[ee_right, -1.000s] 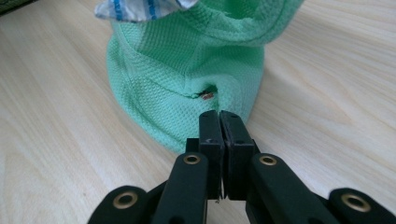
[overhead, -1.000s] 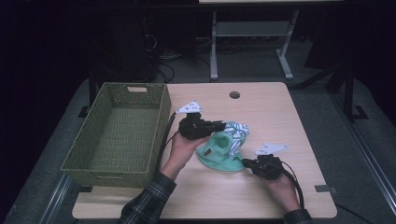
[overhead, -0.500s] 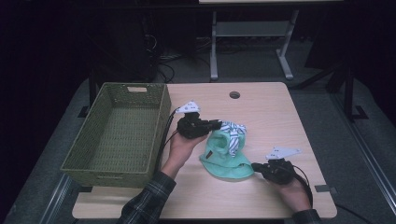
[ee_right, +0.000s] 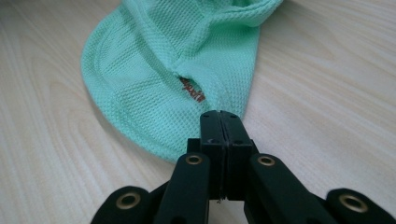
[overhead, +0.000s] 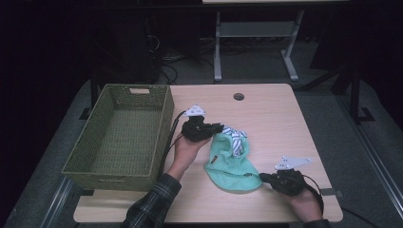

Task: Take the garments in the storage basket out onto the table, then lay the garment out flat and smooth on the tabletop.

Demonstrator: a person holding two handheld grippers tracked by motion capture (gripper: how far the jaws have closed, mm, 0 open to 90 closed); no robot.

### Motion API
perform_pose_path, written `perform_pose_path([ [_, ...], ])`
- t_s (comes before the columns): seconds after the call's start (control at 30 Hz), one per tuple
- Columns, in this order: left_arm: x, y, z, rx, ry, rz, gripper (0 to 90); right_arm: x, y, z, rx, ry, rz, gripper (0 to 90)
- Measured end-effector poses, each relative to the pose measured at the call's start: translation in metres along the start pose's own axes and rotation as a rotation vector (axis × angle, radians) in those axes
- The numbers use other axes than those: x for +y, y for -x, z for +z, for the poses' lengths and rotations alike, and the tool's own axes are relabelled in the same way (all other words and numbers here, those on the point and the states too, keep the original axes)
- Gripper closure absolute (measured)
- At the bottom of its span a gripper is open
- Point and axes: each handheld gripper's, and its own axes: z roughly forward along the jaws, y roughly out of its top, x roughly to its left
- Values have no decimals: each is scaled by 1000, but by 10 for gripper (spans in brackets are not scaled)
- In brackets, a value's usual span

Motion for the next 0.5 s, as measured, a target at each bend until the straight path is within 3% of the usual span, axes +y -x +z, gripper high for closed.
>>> perform_pose_path([
  [0.33,-12,-5,22,20,-59,-6,841,-8,-7,-6,25,-4,-11,885],
  [0.5,-22,-10,33,47,-111,8,840,-12,-10,-8,31,-7,-11,882],
])
